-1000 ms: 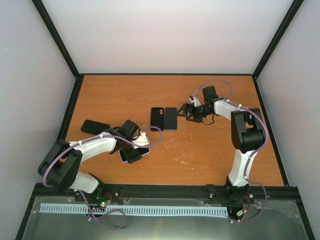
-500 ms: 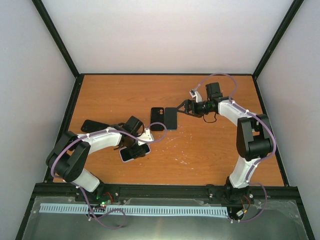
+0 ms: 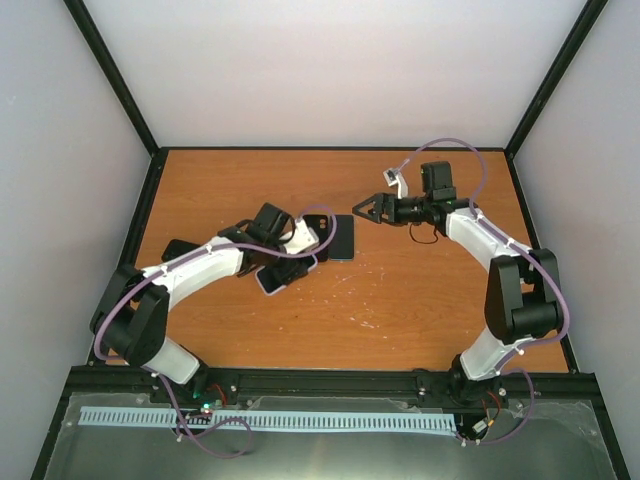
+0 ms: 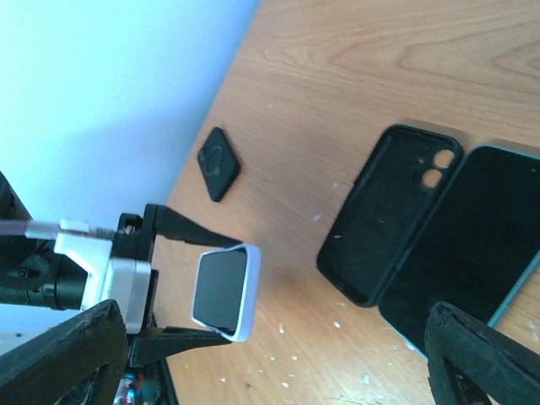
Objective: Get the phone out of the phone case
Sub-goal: Pick up the phone at the center of the board.
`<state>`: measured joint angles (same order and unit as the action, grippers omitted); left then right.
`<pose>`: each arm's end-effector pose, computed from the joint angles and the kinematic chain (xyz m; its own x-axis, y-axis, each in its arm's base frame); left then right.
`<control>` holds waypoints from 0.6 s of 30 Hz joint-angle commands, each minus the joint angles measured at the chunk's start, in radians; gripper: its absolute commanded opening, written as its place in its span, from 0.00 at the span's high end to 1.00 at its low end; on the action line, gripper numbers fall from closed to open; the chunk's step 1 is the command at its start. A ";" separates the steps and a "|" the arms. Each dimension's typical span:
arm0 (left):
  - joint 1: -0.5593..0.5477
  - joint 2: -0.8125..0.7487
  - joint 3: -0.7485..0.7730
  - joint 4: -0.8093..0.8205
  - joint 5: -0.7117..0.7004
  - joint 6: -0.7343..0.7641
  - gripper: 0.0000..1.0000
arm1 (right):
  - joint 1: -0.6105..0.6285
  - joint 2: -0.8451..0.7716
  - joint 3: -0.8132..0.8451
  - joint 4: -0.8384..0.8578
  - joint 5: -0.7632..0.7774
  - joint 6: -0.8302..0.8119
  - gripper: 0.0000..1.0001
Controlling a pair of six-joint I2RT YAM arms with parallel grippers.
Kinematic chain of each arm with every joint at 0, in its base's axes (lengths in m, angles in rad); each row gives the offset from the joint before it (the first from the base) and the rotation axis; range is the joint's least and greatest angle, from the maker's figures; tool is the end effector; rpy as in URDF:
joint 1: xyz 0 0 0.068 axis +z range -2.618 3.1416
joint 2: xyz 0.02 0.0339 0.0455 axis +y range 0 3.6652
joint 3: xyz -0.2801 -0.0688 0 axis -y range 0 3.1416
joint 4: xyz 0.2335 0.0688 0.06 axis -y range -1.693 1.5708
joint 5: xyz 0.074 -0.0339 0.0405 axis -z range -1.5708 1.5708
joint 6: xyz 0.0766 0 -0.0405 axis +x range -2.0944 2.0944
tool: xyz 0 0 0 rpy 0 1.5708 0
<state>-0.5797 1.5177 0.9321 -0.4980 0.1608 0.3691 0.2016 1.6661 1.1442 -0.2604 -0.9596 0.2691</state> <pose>0.2467 -0.1762 0.1819 -0.4718 0.7346 -0.4877 0.8295 0.5573 0.0369 0.3427 0.1341 0.2448 -0.8476 -0.0175 -0.5303 -0.4758 0.4674 0.7451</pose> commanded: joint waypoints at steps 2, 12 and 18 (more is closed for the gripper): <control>0.004 -0.019 0.175 0.076 -0.002 -0.088 0.46 | 0.009 -0.065 -0.029 0.108 -0.059 0.083 0.11; 0.003 0.014 0.352 0.095 0.008 -0.145 0.46 | 0.112 -0.068 0.029 0.201 -0.032 0.223 0.22; 0.001 0.002 0.376 0.109 0.005 -0.178 0.46 | 0.182 -0.031 0.053 0.249 0.021 0.311 0.28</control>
<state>-0.5797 1.5295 1.2396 -0.4351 0.1623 0.2333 0.3492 1.6146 1.1652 -0.0822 -0.9730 0.4965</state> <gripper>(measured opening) 0.789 0.746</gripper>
